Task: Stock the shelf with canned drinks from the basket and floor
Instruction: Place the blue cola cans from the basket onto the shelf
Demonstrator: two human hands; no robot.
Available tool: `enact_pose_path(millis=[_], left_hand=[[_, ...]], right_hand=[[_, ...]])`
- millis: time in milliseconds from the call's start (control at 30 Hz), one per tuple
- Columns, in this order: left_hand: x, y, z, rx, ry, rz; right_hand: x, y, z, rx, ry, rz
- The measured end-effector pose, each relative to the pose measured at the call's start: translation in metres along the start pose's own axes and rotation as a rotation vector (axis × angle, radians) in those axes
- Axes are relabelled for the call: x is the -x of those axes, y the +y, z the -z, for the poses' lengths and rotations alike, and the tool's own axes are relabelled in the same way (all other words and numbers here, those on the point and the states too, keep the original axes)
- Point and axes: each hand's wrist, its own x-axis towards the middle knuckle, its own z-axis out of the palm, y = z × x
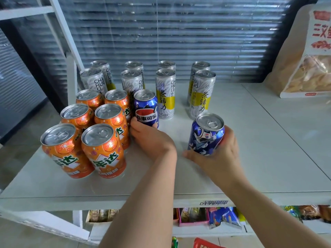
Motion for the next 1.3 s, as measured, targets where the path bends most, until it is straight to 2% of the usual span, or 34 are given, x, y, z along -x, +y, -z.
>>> enact_pose_path(millis=[167, 267, 433, 633, 867, 1300], left_hand=[[0.000, -0.001, -0.002, -0.010, 0.003, -0.003], [0.000, -0.001, -0.001, -0.022, 0.012, -0.006], [0.001, -0.001, 0.000, -0.049, 0.013, -0.021], [0.002, 0.001, 0.002, -0.042, -0.001, 0.005], [0.002, -0.001, 0.002, -0.023, 0.046, -0.056], [-0.001, -0.002, 0.000, 0.010, 0.025, -0.037]], right_hand=[[0.008, 0.007, 0.009, -0.154, -0.129, -0.019], [0.010, 0.010, 0.016, -0.107, -0.081, 0.007], [0.010, 0.007, 0.025, -0.086, -0.175, 0.033], [-0.006, 0.003, 0.009, -0.065, -0.100, 0.002], [-0.052, -0.019, -0.022, -0.021, -0.107, 0.019], [-0.077, -0.027, -0.061, -0.032, -0.057, 0.035]])
